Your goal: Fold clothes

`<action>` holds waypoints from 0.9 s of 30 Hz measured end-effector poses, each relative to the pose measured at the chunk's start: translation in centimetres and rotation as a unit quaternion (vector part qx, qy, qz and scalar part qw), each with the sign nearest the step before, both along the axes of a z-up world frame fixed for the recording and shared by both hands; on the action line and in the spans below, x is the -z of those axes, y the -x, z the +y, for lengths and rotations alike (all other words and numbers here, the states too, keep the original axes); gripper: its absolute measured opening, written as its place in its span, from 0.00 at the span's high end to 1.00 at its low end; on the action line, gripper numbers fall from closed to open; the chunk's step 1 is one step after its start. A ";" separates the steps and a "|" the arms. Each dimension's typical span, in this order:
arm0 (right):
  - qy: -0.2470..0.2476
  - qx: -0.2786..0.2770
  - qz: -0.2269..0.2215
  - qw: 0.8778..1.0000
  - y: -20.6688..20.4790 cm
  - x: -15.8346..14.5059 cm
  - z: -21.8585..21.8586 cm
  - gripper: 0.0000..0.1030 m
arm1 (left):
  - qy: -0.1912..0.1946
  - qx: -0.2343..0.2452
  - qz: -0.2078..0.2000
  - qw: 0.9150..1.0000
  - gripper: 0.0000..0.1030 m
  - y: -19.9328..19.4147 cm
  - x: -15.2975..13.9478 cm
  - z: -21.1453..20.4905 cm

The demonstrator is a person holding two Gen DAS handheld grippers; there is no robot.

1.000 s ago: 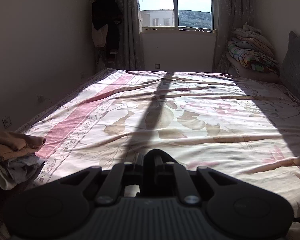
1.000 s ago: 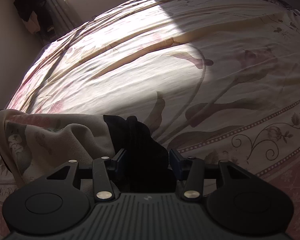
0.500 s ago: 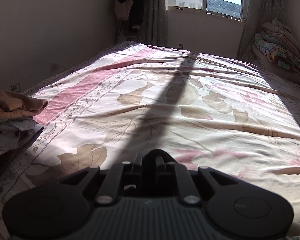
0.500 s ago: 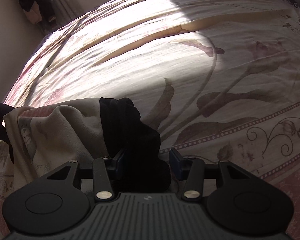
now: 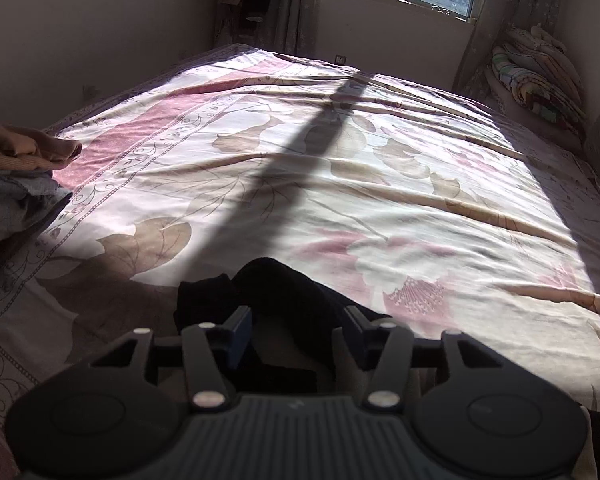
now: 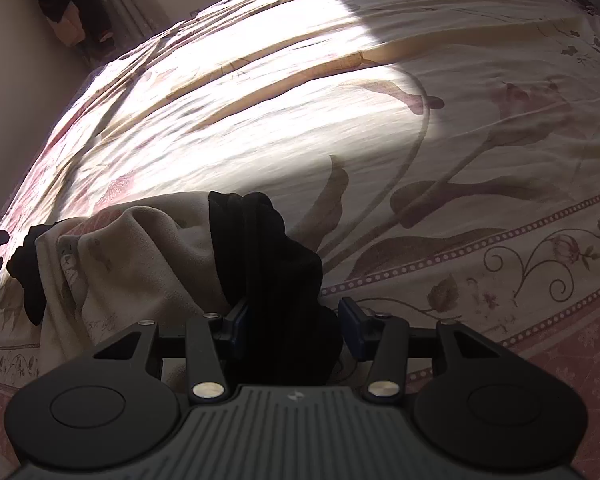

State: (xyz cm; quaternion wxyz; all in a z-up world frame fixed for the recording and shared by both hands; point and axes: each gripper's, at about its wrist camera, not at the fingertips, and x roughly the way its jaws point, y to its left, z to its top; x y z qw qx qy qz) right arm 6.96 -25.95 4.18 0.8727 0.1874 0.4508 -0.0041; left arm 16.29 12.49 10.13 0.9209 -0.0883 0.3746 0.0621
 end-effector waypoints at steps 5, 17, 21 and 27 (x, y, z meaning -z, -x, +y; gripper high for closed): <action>0.002 -0.003 0.001 1.000 0.5 -0.2 0.1 0.52 | 0.037 0.015 0.028 0.999 0.46 3.1 1.6 -1.0; -0.016 0.005 0.033 0.999 0.9 0.8 0.1 0.52 | 0.129 0.039 0.079 0.988 0.46 10.4 5.4 -2.6; 0.009 -0.005 0.030 1.000 1.2 0.9 1.0 0.55 | 0.147 0.050 0.073 0.985 0.46 11.2 6.8 -2.9; 0.041 -0.003 0.012 0.999 2.0 0.5 1.7 0.79 | 0.131 0.069 0.065 0.987 0.47 10.6 7.2 -3.7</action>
